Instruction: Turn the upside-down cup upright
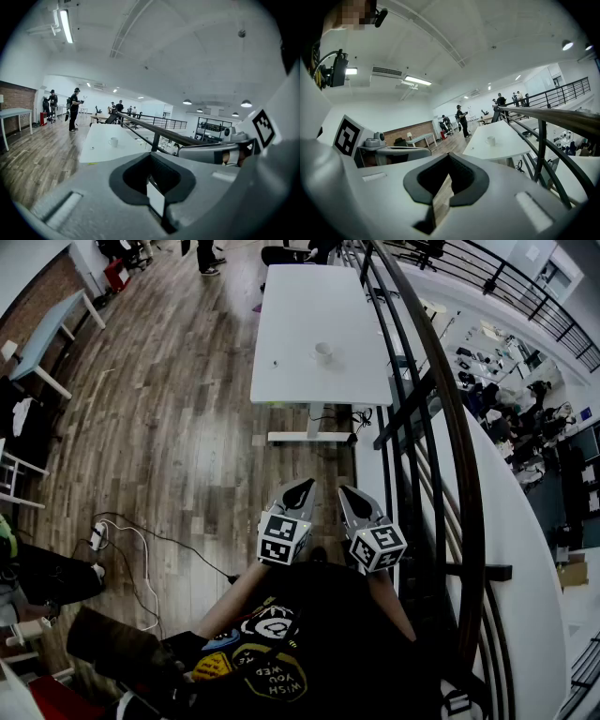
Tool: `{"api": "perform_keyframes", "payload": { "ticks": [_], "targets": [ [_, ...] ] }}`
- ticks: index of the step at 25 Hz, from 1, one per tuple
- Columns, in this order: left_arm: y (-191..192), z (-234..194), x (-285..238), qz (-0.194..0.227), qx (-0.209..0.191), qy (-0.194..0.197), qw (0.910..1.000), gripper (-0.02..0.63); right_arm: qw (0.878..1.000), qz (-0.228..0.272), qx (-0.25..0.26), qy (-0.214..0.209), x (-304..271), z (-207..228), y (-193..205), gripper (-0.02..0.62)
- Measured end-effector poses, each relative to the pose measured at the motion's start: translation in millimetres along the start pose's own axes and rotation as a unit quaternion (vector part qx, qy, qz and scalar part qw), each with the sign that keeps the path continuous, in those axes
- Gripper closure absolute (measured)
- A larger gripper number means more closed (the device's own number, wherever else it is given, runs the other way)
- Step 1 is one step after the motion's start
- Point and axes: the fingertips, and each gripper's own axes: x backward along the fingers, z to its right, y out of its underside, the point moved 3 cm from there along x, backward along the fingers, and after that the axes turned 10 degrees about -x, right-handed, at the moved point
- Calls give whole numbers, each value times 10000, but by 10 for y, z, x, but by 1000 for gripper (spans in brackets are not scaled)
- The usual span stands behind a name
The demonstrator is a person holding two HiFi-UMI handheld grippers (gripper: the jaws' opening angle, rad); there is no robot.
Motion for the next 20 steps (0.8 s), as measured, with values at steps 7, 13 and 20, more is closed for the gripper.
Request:
{"api": "perform_keyframes", "payload": {
  "ticks": [7,13,20],
  "targets": [
    [35,-49,-4,1,-10,-19,10000,601,9999,-51,140,29,-48,-16,27,598],
    [15,-124,21,-6,-8,-8,10000,601,9999,-69,128,54,-94,-46,13,598],
    [88,-197,56,-65,50,20,10000,601,9997,105,-191,-128,-164,-85,41,598]
  ]
}}
